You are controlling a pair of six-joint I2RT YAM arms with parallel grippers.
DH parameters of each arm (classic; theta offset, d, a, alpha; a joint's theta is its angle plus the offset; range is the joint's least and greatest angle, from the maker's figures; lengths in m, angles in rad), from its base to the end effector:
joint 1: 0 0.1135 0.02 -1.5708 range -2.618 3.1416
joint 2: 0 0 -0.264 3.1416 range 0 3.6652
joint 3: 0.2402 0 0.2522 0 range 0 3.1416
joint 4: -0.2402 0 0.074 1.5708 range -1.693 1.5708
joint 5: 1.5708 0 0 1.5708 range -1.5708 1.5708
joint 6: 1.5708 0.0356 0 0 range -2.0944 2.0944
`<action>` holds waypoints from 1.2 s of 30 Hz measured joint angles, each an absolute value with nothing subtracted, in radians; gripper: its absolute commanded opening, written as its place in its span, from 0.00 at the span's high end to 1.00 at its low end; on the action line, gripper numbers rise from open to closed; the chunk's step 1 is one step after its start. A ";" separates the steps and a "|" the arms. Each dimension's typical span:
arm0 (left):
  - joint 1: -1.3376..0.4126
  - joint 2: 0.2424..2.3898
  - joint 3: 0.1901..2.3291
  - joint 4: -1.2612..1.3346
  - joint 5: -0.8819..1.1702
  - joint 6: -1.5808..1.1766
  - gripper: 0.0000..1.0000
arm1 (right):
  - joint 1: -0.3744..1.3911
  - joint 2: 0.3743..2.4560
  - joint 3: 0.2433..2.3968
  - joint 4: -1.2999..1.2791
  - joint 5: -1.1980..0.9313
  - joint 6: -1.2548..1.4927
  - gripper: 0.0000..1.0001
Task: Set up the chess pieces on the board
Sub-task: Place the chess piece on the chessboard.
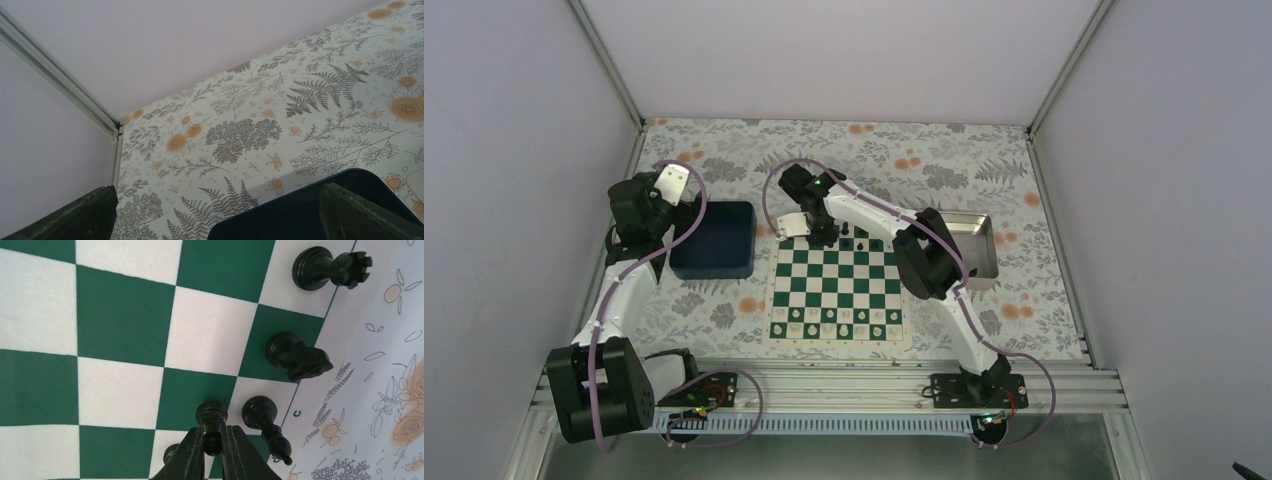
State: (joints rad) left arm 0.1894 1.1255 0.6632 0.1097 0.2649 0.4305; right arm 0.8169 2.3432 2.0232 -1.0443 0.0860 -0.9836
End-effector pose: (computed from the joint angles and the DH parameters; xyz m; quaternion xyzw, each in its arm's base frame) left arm 0.2512 0.0387 0.2588 0.1728 0.7980 0.0698 0.5731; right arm 0.3295 0.3464 0.1753 -0.7758 0.6210 -0.0512 0.0991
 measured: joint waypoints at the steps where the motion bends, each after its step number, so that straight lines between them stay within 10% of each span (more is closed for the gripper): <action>1: 0.190 1.126 0.663 0.110 0.265 0.430 0.00 | 0.817 2.345 2.023 -1.044 0.084 -0.982 0.89; 36: 0.190 1.126 0.663 0.110 0.266 0.430 0.00 | 0.825 2.361 2.023 -1.062 0.054 -0.971 0.80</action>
